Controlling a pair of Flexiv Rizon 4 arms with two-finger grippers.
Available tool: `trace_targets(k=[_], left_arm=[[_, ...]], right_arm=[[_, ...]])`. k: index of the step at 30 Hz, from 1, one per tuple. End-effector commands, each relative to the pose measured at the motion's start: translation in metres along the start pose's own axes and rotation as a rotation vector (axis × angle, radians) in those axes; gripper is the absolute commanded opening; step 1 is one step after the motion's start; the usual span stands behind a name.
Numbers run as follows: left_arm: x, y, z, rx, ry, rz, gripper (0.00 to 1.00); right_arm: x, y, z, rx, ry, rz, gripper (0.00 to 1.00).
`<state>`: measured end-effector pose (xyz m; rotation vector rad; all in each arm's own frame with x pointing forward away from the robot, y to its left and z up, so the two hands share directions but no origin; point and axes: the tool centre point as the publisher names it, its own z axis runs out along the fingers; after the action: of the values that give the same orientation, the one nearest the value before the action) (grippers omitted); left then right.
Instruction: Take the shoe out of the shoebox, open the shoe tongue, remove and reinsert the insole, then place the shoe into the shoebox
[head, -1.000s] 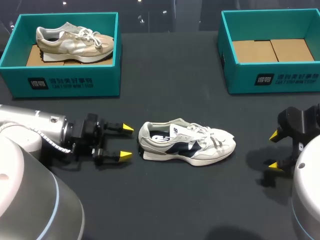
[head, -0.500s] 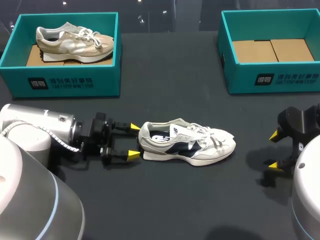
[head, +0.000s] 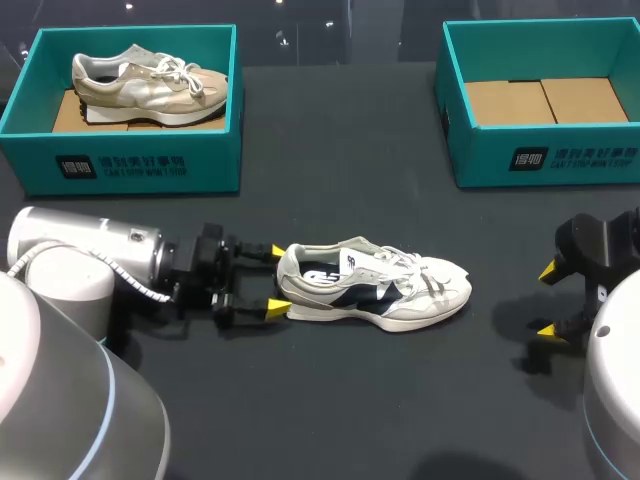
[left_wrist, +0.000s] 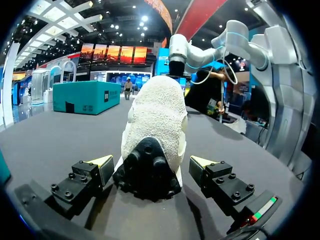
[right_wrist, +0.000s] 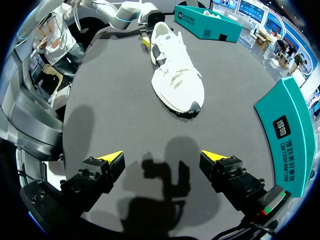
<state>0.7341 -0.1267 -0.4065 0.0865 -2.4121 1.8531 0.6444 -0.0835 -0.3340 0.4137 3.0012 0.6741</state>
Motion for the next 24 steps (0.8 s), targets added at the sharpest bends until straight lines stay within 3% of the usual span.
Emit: trace_targets(k=[1,24], left_arm=[[-0.002,0.002,0.008,0.004,0.001,-0.003,1.00],[-0.006,-0.008,0.041,0.013,0.052,0.018,1.00]], right_arm=[[0.002,0.000,-0.001,0.001,-0.004,0.000,1.00],[0.002,0.000,-0.001,0.001,-0.004,0.000,1.00]])
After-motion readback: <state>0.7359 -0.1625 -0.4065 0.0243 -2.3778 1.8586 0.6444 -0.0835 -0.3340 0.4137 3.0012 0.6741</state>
